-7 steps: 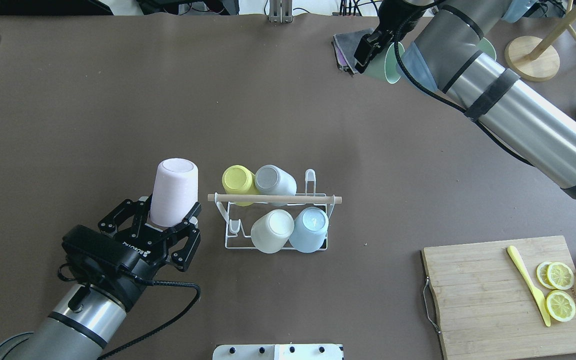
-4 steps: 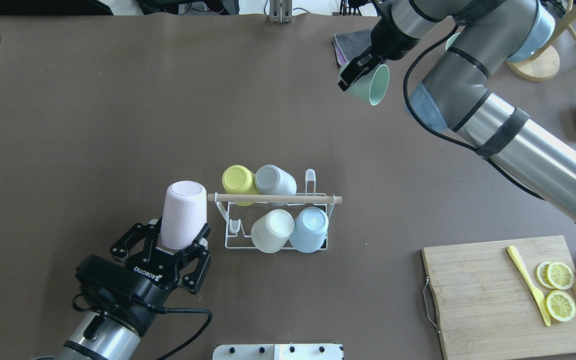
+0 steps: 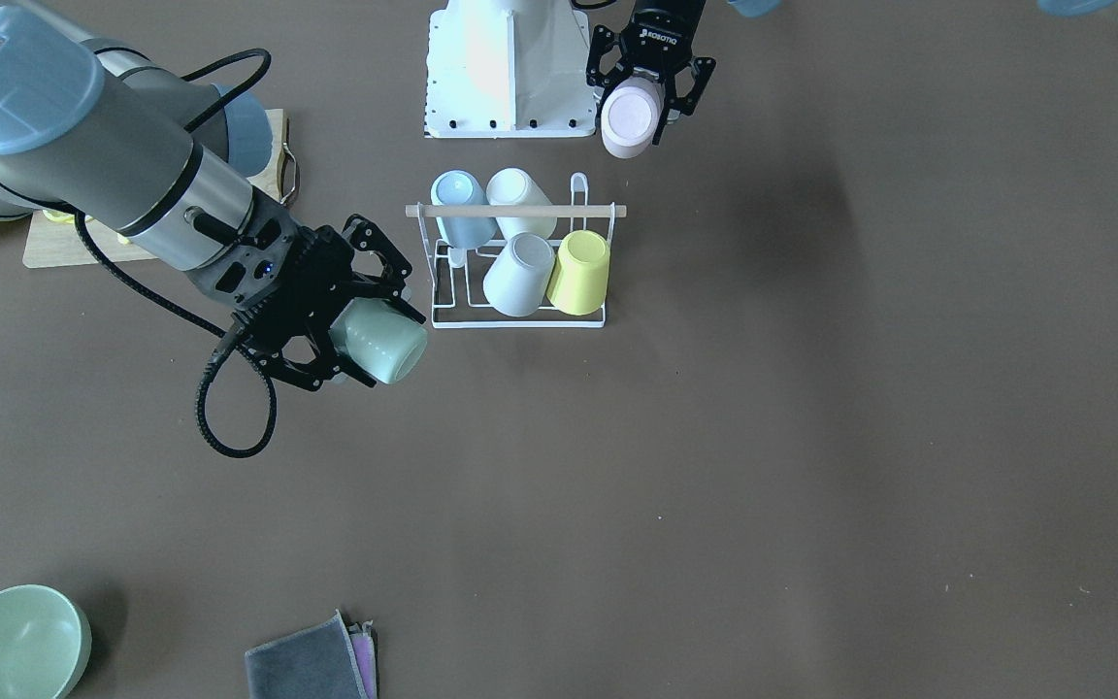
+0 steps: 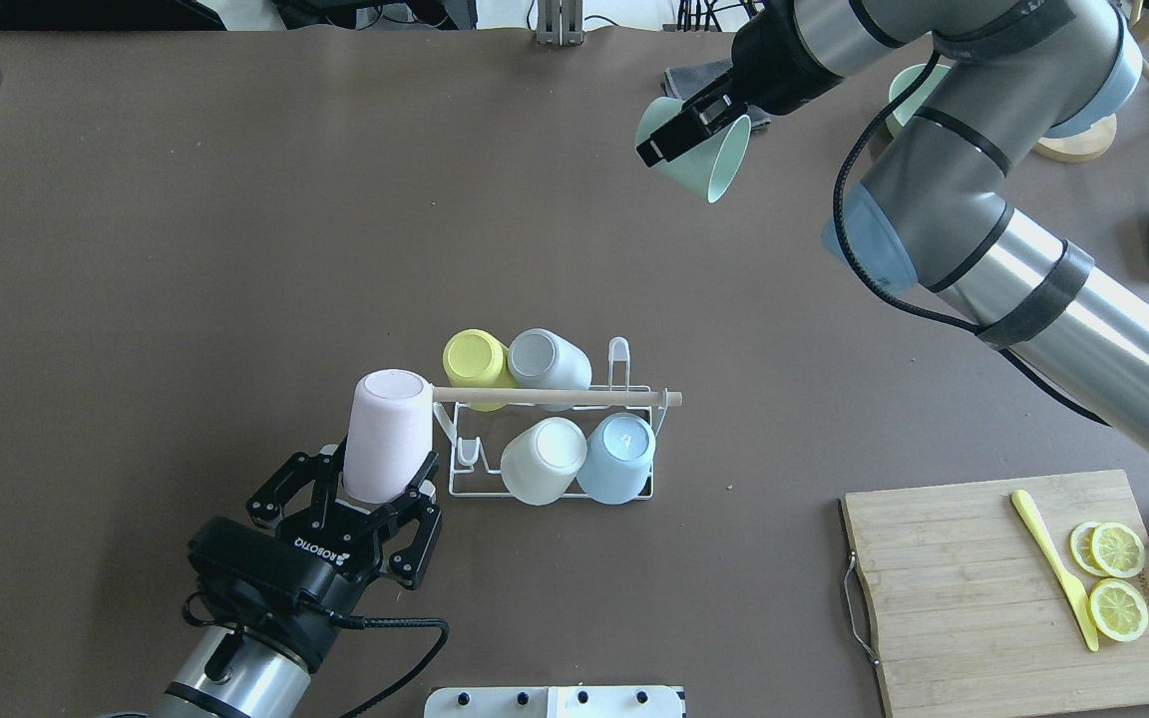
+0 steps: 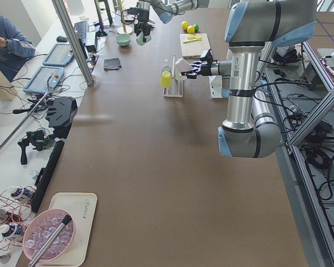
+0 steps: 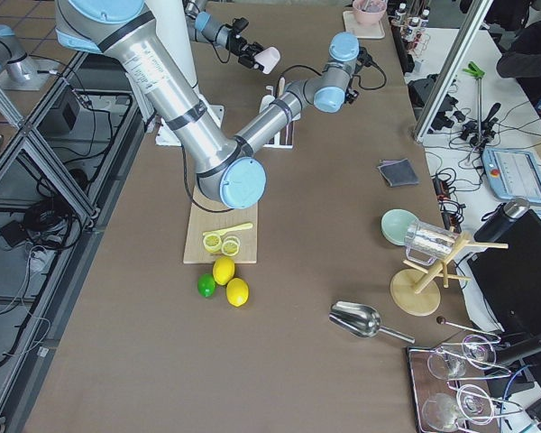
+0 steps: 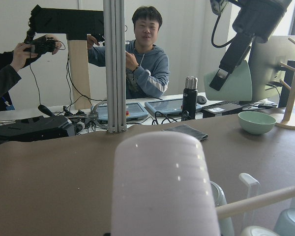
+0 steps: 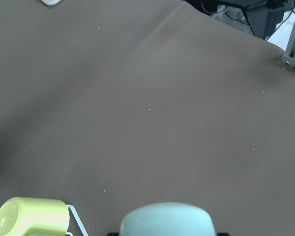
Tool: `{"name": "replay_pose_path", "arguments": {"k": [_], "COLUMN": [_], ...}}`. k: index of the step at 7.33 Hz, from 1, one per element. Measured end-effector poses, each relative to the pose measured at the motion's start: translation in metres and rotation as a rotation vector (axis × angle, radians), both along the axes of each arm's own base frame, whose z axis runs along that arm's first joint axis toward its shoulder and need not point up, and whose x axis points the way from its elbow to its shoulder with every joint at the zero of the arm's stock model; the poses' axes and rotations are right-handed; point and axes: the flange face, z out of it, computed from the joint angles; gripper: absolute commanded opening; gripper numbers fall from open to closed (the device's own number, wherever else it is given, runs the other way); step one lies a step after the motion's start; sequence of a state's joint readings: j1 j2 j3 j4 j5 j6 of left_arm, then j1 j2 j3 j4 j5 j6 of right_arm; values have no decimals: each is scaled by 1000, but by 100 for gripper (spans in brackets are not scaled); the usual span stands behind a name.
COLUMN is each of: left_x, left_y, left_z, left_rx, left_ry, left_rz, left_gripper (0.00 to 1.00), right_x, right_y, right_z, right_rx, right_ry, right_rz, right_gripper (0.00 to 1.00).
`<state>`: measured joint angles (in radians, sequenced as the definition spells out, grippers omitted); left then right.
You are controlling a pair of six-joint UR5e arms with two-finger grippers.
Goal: Place cup on cup holder
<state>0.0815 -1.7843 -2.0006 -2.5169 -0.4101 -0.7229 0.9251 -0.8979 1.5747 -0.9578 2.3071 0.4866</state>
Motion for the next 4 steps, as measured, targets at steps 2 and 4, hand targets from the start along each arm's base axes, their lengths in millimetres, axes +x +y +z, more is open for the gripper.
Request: {"name": "replay_pose_path", "arguments": {"k": [2,4], "left_x": [7,21], "left_y": [-14,-24], "left_z": [-3,-6], "left_rx": [0,-7], "left_ry": [2,9], "left_rz": [-12,-11], "left_gripper": [29,29], "right_x": [-13,-26], "right_y": [21,49], "right_z": [15,51], "right_rx": [110,219], "right_ry": [-92,-195], "right_rz": [63,118], "right_gripper": [0,0]}}
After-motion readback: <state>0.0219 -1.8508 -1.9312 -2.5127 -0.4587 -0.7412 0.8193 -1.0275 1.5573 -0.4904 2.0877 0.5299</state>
